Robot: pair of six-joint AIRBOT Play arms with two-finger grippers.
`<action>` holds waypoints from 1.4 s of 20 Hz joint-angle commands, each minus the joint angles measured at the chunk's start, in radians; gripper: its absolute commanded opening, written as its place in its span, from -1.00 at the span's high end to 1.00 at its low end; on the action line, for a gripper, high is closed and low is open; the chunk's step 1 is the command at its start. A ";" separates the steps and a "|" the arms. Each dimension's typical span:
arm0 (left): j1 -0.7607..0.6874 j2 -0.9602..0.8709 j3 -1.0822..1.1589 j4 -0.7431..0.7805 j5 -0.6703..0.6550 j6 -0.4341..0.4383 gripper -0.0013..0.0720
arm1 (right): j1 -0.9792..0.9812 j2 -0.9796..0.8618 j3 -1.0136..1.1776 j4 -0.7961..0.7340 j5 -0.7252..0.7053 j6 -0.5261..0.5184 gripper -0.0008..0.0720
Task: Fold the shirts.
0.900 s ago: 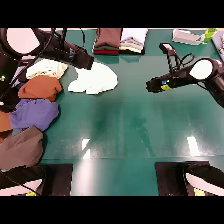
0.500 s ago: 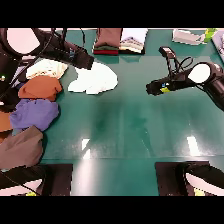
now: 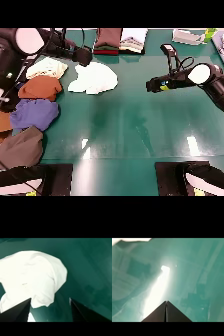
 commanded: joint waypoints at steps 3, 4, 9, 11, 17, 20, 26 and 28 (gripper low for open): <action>0.122 -0.225 0.000 -0.073 -0.045 -0.040 -0.62 | -0.005 0.001 0.113 0.001 -0.004 0.000 0.94; 0.128 -0.278 0.001 -0.110 -0.035 -0.039 -0.62 | -0.005 0.001 0.133 0.001 -0.003 0.000 0.94; 0.124 -0.486 0.001 -0.219 0.040 -0.031 -0.61 | -0.005 0.001 0.195 0.001 0.002 0.000 0.93; 0.124 -0.515 0.001 -0.240 0.072 -0.031 -0.61 | -0.005 0.001 0.199 0.001 0.001 0.000 0.94; 0.133 -0.495 0.130 -0.173 0.003 -0.011 0.90 | -0.005 0.023 0.199 0.001 -0.001 0.000 0.94; 0.135 -0.375 0.268 -0.048 -0.018 -0.004 0.90 | -0.030 0.080 0.227 0.001 0.001 0.000 0.94; 0.109 0.021 0.316 -0.012 -0.046 0.104 0.90 | -0.099 0.159 0.418 0.001 0.015 0.000 0.94; 0.056 0.079 0.316 -0.012 -0.105 0.130 0.90 | -0.109 0.169 0.463 0.001 0.032 0.000 0.94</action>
